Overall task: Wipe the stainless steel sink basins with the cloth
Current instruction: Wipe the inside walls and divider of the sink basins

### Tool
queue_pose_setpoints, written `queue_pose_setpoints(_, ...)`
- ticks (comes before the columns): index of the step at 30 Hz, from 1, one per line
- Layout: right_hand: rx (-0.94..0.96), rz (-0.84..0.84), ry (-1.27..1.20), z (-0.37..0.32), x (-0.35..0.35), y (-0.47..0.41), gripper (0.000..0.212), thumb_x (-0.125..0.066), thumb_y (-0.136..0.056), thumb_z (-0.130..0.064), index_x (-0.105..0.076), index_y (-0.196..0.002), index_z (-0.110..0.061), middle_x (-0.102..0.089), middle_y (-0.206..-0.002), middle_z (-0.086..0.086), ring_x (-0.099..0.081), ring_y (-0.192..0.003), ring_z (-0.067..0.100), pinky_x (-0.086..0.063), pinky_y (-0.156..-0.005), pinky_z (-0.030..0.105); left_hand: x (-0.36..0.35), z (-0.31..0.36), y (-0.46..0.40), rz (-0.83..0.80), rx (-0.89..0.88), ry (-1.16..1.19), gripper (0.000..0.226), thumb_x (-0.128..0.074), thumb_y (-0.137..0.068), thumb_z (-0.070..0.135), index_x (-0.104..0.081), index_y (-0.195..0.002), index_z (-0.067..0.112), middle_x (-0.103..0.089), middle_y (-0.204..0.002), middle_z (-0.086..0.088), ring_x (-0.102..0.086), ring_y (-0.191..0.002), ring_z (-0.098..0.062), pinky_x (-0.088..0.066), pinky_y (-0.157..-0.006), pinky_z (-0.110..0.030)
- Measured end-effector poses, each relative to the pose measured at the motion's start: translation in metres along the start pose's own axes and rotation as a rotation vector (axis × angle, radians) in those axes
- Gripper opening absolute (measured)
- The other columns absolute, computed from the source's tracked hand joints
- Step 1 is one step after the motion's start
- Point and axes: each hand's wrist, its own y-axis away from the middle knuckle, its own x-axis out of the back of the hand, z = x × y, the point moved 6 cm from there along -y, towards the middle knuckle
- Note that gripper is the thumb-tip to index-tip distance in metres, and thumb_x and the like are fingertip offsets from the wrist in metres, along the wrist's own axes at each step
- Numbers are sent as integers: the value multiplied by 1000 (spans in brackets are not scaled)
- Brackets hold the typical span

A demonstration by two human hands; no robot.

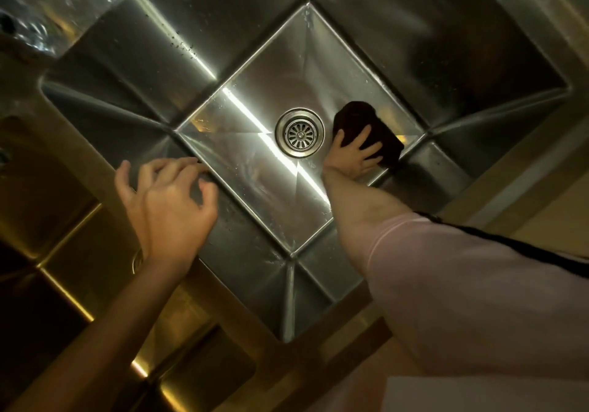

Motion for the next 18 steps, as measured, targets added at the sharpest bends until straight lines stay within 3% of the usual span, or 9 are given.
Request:
queue_pose_setpoints(4,39,-40,18,-13,5,-6,65,-39,-95,-55,-18,-151,-32,-11,-159,15,-10,-141,51,-11,-116,53,1,2,-1,4,-7,3,34,-44,-91,27,-69,-109,12,-68,-114,-7,-52,-115,-27,-18,-113,-54)
queue_pose_setpoints(12,27,-13,-1,-72,24,-45,64,-37,-96,-54,-13,-152,-33,-8,-159,14,-13,-141,50,-14,-115,55,0,0,-1,24,-1,19,33,-45,-92,27,-69,-107,12,-69,-112,-7,-54,-113,-27,-21,-113,-55)
queue_pose_setpoints(18,295,-30,185,-44,-6,0,64,-36,-95,-56,-18,-151,-32,-15,-158,15,-16,-141,46,-17,-116,51,1,-1,-1,20,0,37,34,-45,-90,28,-71,-106,13,-70,-111,-5,-54,-114,-25,-19,-113,-52)
